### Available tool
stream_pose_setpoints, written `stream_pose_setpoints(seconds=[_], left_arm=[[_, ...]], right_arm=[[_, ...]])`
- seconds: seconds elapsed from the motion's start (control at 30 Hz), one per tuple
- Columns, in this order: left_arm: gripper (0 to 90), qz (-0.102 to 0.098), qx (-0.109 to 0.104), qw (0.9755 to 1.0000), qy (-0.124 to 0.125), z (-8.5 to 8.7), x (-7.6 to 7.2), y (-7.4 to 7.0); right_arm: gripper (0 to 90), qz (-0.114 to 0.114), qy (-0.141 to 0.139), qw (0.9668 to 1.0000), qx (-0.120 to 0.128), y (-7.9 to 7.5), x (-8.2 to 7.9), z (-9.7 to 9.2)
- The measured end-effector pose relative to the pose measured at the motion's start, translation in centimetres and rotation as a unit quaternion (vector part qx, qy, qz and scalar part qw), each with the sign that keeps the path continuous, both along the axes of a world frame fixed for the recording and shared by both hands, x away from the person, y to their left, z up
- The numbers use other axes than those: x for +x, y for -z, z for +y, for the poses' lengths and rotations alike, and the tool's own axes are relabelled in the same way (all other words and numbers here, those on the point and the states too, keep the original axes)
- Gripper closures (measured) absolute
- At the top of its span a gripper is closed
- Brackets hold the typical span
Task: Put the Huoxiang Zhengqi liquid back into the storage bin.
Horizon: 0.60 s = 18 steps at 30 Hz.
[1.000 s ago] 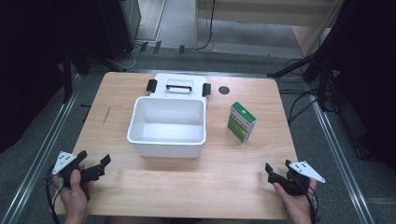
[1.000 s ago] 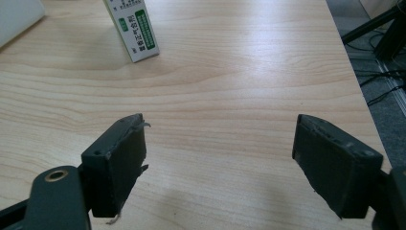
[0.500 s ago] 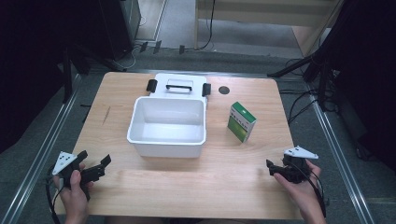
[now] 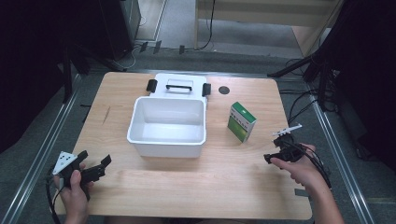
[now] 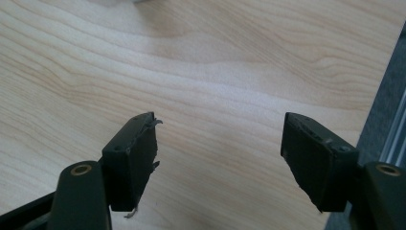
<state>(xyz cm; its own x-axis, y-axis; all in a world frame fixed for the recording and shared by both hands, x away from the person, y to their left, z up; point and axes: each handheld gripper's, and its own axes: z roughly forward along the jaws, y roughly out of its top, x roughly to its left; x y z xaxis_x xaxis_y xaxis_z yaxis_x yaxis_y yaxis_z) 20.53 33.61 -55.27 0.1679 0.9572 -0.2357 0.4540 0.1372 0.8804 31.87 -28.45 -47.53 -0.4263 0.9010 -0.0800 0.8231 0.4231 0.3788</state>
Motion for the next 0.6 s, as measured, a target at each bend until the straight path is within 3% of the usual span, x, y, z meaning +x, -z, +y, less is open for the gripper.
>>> stream_pose_setpoints(seconds=[0.07,0.2,0.33,0.47,0.6], left_arm=[[0.1,0.0,0.0,1.0,0.0,0.0,0.0,0.0],[0.1,0.001,0.0,1.0,-0.001,0.0,0.0,0.0],[0.2,0.001,-0.001,1.0,-0.001,0.1,0.0,0.0],[0.1,0.001,-0.001,1.0,-0.002,0.0,0.1,0.0],[0.2,0.003,-0.001,1.0,-0.002,0.0,0.1,0.0]], right_arm=[[28.0,0.035,0.001,0.9993,-0.016,-0.4,0.8,0.3],[26.5,0.074,-0.007,0.9966,-0.035,-1.2,2.2,0.6],[26.4,0.089,-0.012,0.995,-0.044,-2.7,3.3,1.0],[24.0,0.115,-0.04,0.9915,-0.045,-4.5,4.1,1.9],[23.1,0.13,-0.062,0.9866,-0.077,-6.0,4.8,3.3]])
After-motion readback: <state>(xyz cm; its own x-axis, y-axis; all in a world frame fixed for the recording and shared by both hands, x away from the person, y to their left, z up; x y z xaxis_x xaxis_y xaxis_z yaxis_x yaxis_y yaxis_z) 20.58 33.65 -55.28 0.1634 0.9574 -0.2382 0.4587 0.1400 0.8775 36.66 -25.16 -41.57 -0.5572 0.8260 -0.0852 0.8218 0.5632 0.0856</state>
